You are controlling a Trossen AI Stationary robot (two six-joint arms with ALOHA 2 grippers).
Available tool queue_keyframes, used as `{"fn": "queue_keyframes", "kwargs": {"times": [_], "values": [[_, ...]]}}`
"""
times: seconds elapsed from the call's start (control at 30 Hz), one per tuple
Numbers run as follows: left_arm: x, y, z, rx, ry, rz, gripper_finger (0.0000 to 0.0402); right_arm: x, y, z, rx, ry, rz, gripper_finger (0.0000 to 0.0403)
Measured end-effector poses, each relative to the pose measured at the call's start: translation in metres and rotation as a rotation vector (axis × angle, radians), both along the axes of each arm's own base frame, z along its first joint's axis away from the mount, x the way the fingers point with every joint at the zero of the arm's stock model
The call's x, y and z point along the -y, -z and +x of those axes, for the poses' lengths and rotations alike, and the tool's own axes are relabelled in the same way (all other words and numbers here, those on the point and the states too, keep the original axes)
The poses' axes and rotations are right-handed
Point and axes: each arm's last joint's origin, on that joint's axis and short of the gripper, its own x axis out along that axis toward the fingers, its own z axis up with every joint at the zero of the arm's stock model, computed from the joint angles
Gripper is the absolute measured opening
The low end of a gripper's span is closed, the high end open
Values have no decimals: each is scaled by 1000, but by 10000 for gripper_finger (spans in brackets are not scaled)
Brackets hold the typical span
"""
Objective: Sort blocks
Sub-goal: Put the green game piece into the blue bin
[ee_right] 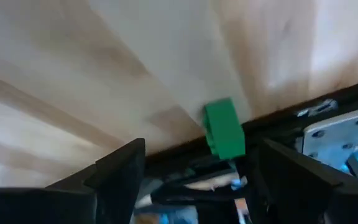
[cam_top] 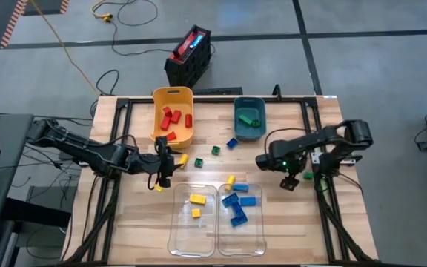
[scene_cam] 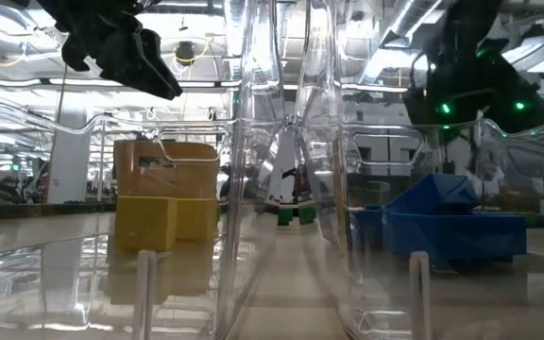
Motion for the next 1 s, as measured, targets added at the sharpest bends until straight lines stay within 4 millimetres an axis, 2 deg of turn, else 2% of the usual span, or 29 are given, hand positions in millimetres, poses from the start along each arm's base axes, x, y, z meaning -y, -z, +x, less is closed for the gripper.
{"fn": "queue_keyframes", "kwargs": {"times": [0.37,0.63,0.8,1.0], "values": [[0,0,0,-5,2,4,182,0,33,-2,-155,-71,71,304],[0,1,-1,-13,2,6,182,0,50,-3,-272,-108,83,266],[0,2,-1,-21,0,6,182,0,57,-3,-311,-117,75,212],[0,2,-1,-22,0,6,182,-2,59,-2,-320,-128,74,114]]}}
